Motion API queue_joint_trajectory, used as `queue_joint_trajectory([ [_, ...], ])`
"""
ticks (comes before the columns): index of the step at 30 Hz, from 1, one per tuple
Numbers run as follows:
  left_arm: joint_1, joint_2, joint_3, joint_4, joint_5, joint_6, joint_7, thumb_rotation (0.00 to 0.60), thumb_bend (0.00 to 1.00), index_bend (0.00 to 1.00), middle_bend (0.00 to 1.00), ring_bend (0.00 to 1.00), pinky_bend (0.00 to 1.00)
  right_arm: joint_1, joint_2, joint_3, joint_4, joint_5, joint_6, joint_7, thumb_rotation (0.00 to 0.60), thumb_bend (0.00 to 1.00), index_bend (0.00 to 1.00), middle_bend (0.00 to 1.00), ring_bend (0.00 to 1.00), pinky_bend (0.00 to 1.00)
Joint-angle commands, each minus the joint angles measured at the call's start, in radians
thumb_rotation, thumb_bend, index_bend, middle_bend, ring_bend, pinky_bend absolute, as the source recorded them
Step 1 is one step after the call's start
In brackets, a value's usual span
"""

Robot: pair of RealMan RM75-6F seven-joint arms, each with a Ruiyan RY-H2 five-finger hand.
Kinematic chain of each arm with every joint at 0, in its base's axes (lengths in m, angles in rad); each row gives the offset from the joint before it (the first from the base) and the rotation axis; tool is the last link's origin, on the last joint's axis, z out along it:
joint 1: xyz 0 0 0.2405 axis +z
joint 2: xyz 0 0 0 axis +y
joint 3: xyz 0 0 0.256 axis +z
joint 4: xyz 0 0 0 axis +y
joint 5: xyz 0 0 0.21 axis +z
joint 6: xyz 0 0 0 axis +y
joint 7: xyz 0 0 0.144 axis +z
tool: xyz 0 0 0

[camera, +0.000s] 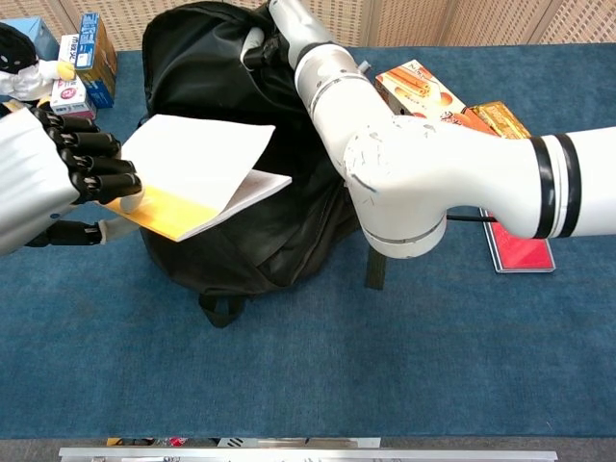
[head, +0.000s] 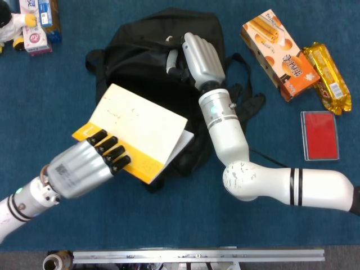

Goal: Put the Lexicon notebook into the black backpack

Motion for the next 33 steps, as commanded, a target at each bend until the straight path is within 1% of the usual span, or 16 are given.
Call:
queue_joint_trajectory([
  [1,-0.007,-0.022,-0.003,0.003,-0.002,-0.013,0.008,0.600,0.33,0.74,0.73,0.61,0.67,0.003,0.007,0.006,-0.005,0.009,0.001,0.009,0.600,0.80,0.80,0.65,0.65,0.87],
  [9,-0.035,-0.087,-0.009,0.059,-0.036,-0.089,0.012,0.600,0.33,0.74,0.73,0.61,0.67,0.005,0.030,0.000,-0.034,0.039,0.004,0.021,0.600,0.80,0.80,0.65,0.65,0.87],
  [14,-0.048,-0.117,-0.016,0.088,-0.054,-0.104,0.016,0.600,0.33,0.74,0.73,0.61,0.67,0.009,0.035,-0.005,-0.039,0.046,0.007,0.034,0.600,0.80,0.80,0.65,0.65,0.87],
  [22,-0.067,-0.145,-0.027,0.100,-0.098,-0.160,0.044,0.600,0.33,0.74,0.73,0.61,0.67,0.019,0.038,-0.003,-0.055,0.062,0.008,0.057,0.600,0.80,0.80,0.65,0.65,0.87],
  [26,-0.075,-0.163,-0.039,0.114,-0.138,-0.204,0.068,0.600,0.33,0.74,0.73,0.61,0.67,0.021,0.043,-0.008,-0.065,0.069,0.013,0.062,0.600,0.80,0.80,0.65,0.65,0.87],
  [33,-0.084,-0.186,-0.071,0.091,-0.223,-0.273,0.114,0.600,0.33,0.73,0.73,0.61,0.67,0.027,0.040,-0.010,-0.077,0.079,0.023,0.077,0.600,0.80,0.80,0.65,0.65,0.87],
])
